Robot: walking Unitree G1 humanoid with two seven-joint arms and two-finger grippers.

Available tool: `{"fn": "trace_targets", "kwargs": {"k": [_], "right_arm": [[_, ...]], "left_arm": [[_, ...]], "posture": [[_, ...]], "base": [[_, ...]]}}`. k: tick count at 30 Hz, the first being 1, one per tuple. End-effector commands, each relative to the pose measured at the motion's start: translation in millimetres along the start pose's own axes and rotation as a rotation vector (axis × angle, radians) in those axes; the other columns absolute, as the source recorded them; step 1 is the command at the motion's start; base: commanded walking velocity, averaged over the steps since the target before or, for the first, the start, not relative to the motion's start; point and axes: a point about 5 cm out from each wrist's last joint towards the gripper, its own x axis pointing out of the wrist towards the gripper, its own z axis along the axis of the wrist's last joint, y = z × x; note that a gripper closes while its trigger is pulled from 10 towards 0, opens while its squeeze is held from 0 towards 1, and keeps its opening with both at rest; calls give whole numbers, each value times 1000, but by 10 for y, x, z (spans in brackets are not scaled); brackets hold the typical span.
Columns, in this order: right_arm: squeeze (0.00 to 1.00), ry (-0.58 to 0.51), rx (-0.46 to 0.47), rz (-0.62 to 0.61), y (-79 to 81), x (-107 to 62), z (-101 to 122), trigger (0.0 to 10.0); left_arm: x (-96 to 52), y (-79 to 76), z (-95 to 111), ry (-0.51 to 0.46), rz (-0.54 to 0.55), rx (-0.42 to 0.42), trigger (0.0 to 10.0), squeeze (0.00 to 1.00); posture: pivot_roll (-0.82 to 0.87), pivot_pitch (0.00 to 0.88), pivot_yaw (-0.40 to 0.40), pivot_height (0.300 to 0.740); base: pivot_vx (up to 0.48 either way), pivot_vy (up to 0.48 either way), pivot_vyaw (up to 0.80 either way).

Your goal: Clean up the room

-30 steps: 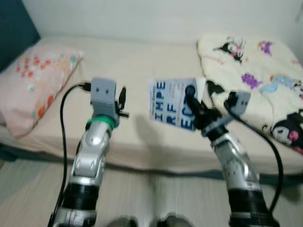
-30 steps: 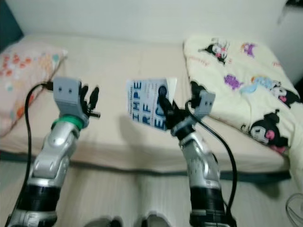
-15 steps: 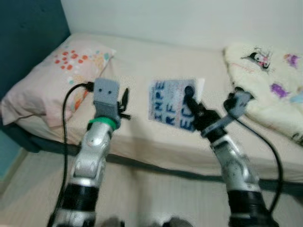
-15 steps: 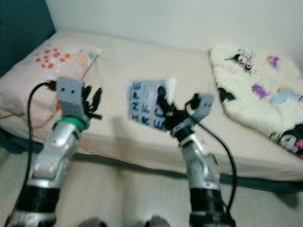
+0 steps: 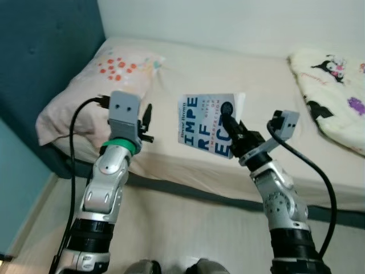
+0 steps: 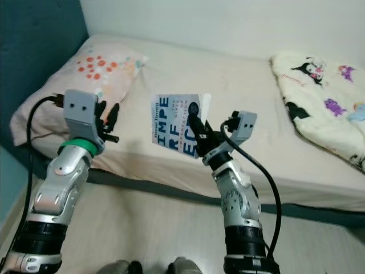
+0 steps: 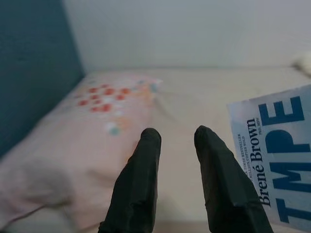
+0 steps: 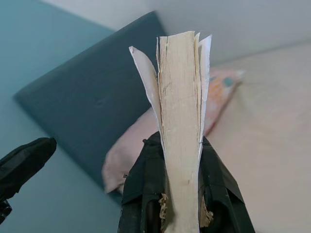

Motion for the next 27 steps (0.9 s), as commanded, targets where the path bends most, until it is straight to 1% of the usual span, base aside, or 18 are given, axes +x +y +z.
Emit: {"fn": "trace_targets", "kwargs": {"k": [1,6,9,11,25,27], "right_arm": [[0,-27,3,1,-4,-8,37,10000],[0,-27,3,1,-5,-11,35,10000],[0,-26,3,-1,-9,-13,31,10000],[0,-26,3,-1,-8,-13,31,10000],[0,-27,4,-4,-10,-14,30,10000],[0,-27,4,-4,-10,-15,29,10000]], "left_arm": [[-7,-38,-40,18,-12,-4,10000,0],[-9,-38,-37,15,-11,-3,10000,0],[-9,-41,-18,-4,-16,20,10000,0],[-11,-38,-13,-10,-13,22,10000,0],[-14,-49,-8,-18,-19,30,10000,0],[-14,-50,-11,-17,-18,27,10000,0]], "posture": [[-29,0,12,740],[-29,0,13,740],[-28,0,12,740],[-29,0,12,740],[-30,0,13,740],[-30,0,13,740]], "base": [[0,345,0],[0,294,0],[0,0,0],[0,-296,0],[0,-480,0],[0,-322,0]]}}
